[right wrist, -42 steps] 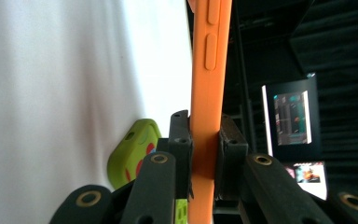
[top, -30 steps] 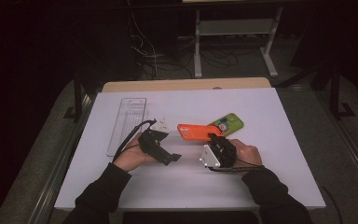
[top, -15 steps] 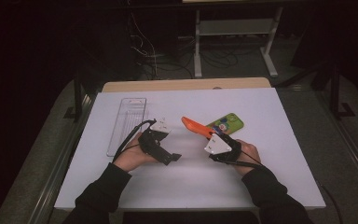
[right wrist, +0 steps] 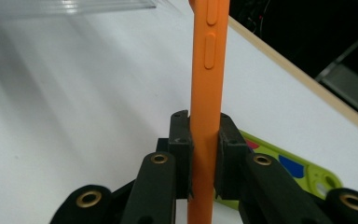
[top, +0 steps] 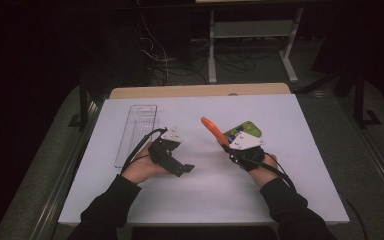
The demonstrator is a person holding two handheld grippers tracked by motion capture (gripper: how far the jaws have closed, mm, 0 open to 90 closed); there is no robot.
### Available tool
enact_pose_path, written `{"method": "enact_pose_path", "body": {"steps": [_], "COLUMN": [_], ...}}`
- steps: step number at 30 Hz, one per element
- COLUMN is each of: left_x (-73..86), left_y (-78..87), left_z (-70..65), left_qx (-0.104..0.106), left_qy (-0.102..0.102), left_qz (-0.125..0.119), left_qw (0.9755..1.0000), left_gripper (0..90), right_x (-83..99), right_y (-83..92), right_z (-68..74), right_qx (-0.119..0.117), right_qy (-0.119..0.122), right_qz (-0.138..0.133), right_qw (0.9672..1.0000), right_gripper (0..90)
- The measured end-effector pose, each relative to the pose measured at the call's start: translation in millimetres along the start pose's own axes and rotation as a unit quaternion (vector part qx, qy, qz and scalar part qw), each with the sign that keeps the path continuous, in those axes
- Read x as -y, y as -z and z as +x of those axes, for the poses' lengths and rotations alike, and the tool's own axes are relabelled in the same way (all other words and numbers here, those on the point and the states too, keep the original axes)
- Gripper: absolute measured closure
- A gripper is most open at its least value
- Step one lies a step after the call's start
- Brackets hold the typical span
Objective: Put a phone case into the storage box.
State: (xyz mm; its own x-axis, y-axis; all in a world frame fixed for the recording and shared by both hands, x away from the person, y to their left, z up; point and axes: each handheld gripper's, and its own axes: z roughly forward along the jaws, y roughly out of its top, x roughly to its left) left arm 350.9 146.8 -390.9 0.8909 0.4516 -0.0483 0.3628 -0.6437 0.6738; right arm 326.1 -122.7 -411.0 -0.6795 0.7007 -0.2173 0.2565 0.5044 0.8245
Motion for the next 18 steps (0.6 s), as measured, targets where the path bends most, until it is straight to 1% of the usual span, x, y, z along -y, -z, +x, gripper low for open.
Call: {"method": "enact_pose_path", "body": {"steps": [1, 4, 5, 10, 11, 12, 13, 14, 15, 16, 18], "left_x": [0.0, 0.0, 0.0, 0.0, -0.2, -0.3, -0.7, -1.1, -1.1, -1.4, -1.9], "left_y": [0.2, 0.2, 0.2, 0.8, 1.0, 1.5, 3.2, 4.8, 4.8, 5.6, 8.5], "left_z": [0.0, 0.1, 0.1, 0.9, 1.2, 1.4, 3.0, 4.0, 4.0, 5.2, 7.1], "left_qx": [0.001, 0.001, 0.001, -0.002, -0.002, 0.000, 0.000, -0.003, -0.003, -0.003, -0.004], "left_qy": [0.002, 0.003, 0.003, 0.005, 0.008, 0.014, 0.011, 0.025, 0.025, 0.026, 0.033], "left_qz": [0.001, 0.001, 0.001, -0.002, -0.007, -0.013, -0.012, -0.025, -0.025, -0.031, -0.030], "left_qw": [1.0000, 1.0000, 1.0000, 1.0000, 0.9999, 0.9998, 0.9999, 0.9994, 0.9994, 0.9992, 0.9990], "left_gripper": [0.0, 0.0, 0.0, 0.0, 0.0, 0.0, 0.0, 0.0, 0.0, 0.0, 0.0], "right_x": [0.0, 0.5, 0.8, 2.5, 2.9, 3.2, 3.0, 3.2, 3.2, 3.2, 3.5], "right_y": [0.0, 0.7, 0.5, 0.6, 0.5, 0.2, 0.3, 0.3, 0.3, 0.0, -0.5], "right_z": [0.0, -4.1, -6.2, -12.5, -13.9, -15.3, -15.4, -16.1, -16.1, -16.6, -17.1], "right_qx": [0.000, -0.012, -0.015, -0.034, -0.037, -0.044, -0.052, -0.057, -0.057, -0.062, -0.062], "right_qy": [0.000, -0.023, -0.026, -0.071, -0.074, -0.099, -0.116, -0.125, -0.125, -0.139, -0.138], "right_qz": [0.000, -0.001, -0.004, -0.004, -0.003, -0.005, -0.008, -0.008, -0.008, -0.009, -0.012], "right_qw": [1.0000, 0.9997, 0.9995, 0.9969, 0.9966, 0.9941, 0.9918, 0.9905, 0.9905, 0.9883, 0.9884], "right_gripper": [78.2, 78.3, 78.3, 78.3, 78.3, 78.3, 78.3, 78.4, 78.4, 78.4, 78.4]}}
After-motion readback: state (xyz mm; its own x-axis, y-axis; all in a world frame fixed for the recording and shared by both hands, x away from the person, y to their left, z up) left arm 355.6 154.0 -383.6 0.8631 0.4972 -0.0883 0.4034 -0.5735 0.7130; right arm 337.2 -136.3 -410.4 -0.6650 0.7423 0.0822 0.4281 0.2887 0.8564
